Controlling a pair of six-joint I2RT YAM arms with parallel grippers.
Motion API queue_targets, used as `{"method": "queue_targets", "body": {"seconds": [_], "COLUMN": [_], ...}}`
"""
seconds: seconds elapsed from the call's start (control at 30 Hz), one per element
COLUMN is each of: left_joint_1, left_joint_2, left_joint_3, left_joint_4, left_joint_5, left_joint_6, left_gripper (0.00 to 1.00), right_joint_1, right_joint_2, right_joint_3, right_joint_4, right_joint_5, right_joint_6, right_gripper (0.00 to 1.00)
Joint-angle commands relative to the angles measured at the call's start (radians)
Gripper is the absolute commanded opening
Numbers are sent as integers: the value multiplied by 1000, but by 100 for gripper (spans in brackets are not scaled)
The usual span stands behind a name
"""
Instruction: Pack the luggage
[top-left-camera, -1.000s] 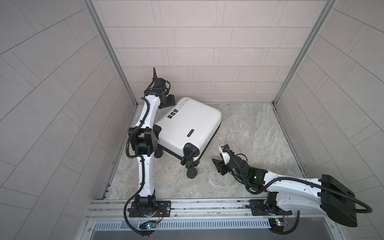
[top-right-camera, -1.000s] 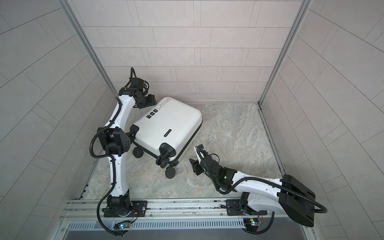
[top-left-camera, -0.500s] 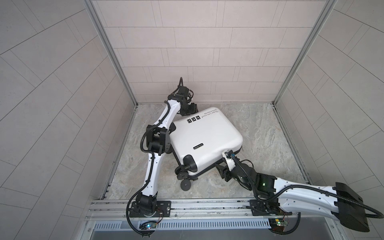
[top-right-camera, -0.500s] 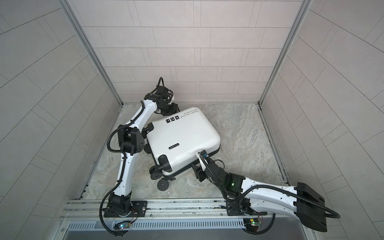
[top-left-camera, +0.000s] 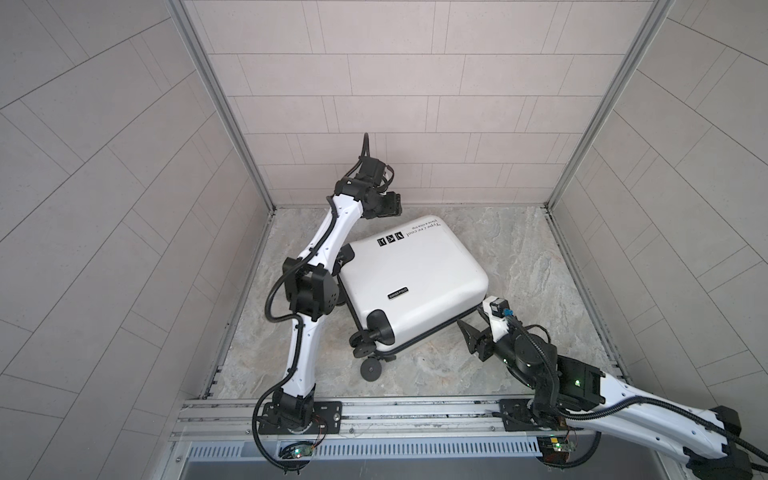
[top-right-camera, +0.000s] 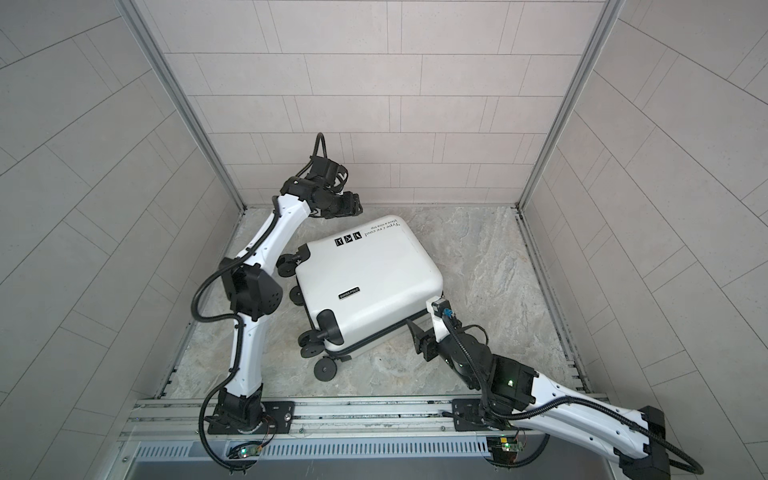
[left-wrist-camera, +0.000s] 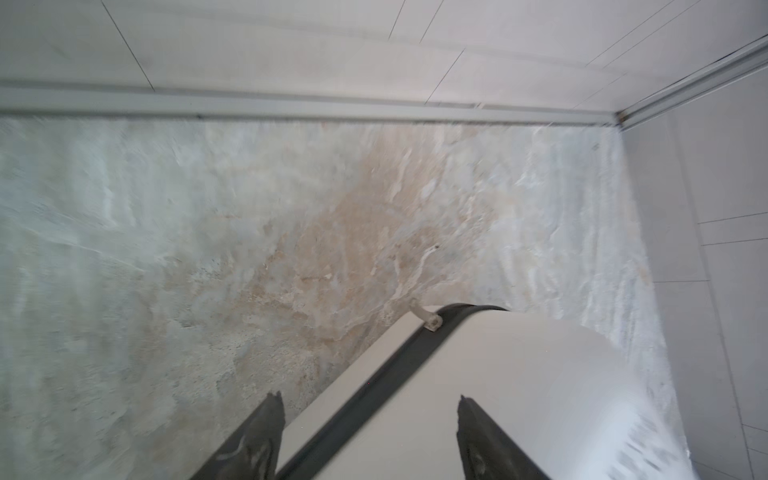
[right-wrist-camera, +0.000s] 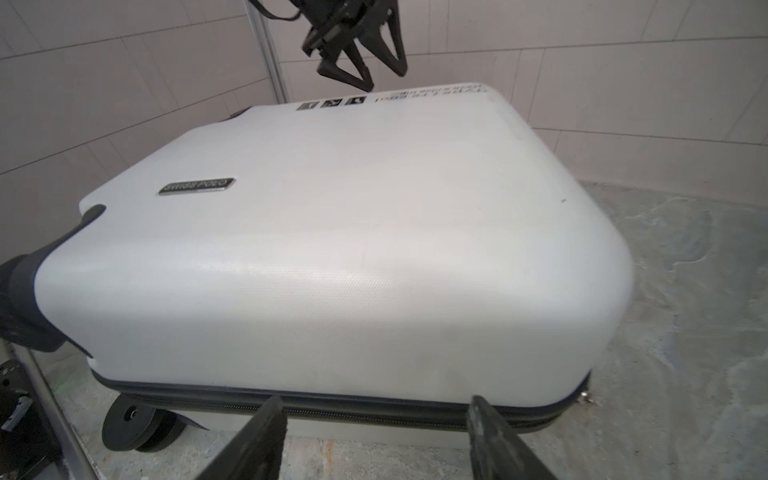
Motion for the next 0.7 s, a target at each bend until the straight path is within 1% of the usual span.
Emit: {"method": "queue_targets", "body": {"seconds": [0.0, 0.1, 0.2, 0.3, 0.37, 0.43, 0.5, 0.53, 0.57, 0.67], "left_joint_1": [-54, -147, -269, -396, -501, -605, -722, -782, -834, -1007], "left_joint_2": [-226, -398, -584, -758, -853, -913, -940, -941, -939, -904], "left_joint_3": [-74, -247, -478, -697, -812, -904, -953, -959, -961, -962], "left_joint_4": [-6, 16, 83, 135, 144, 149, 126, 101, 86, 113], "left_joint_5": [-128, -222, -327, -421, -516, -588, -674, -732, -768, -834], "left_joint_6": [46, 72, 58, -13, -71, -137, -191, -227, -262, -350], "left_gripper": [72, 72, 72, 72, 72, 71, 71, 71, 71, 71], "right_joint_1": [-17, -57, -144, -295, -426, -524, -585, -607, -625, -698], "right_joint_2": [-6, 80, 199, 298, 373, 452, 538, 582, 618, 729], "right_joint_3": [63, 146, 253, 341, 397, 451, 513, 547, 571, 656], "right_joint_4": [-65, -74, -110, -120, -124, -126, -138, -144, -146, -140], "right_joint_5": [92, 107, 73, -59, -181, -271, -295, -297, -303, -353], "right_joint_6": [-64, -87, -89, -55, -6, 31, 50, 49, 51, 60], "right_gripper": [74, 76, 77, 77, 77, 76, 76, 76, 76, 76]}}
